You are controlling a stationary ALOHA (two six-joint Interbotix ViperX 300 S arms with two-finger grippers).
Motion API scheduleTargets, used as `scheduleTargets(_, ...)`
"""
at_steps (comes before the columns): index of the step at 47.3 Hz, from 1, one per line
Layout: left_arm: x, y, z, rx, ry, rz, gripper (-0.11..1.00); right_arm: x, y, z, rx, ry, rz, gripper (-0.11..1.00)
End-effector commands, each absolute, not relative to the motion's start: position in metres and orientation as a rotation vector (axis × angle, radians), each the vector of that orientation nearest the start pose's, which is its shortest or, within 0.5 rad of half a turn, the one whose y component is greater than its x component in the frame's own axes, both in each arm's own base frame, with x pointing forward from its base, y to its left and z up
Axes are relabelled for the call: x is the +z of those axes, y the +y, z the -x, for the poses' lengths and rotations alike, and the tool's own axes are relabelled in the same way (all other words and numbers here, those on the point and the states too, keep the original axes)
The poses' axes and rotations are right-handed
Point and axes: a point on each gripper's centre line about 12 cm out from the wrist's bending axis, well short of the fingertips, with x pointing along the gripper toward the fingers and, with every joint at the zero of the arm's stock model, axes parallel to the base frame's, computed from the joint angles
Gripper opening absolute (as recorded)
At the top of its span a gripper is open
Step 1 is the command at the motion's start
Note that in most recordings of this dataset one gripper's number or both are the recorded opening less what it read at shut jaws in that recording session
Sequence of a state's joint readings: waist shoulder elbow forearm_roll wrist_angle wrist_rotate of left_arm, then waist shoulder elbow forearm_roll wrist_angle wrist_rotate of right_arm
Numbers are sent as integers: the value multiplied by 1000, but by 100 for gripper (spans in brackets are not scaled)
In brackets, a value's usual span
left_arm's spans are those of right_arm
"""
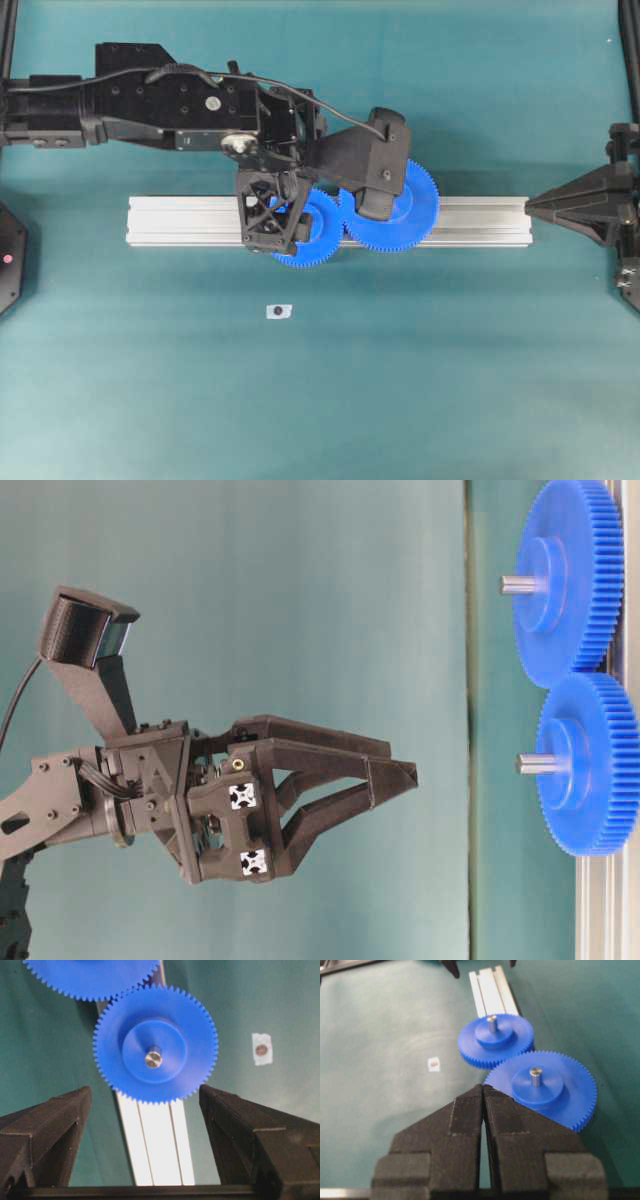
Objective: Find the location of the shaft and insert the small gear.
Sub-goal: 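Open the left gripper and raise it off the seated gear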
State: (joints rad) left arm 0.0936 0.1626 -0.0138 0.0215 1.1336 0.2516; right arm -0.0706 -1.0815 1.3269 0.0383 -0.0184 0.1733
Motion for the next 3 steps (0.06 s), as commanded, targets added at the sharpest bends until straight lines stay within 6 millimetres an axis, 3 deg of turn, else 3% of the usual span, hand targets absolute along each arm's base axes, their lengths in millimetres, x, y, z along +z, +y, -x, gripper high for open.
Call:
scheduleTargets(1, 276, 42, -435, -63, 1233, -187, 83, 225, -13, -171, -98, 207, -229, 1)
scheduleTargets(3, 276, 42, -435, -63, 1234, -187, 83, 225, -13, -171, -98, 209, -229, 1)
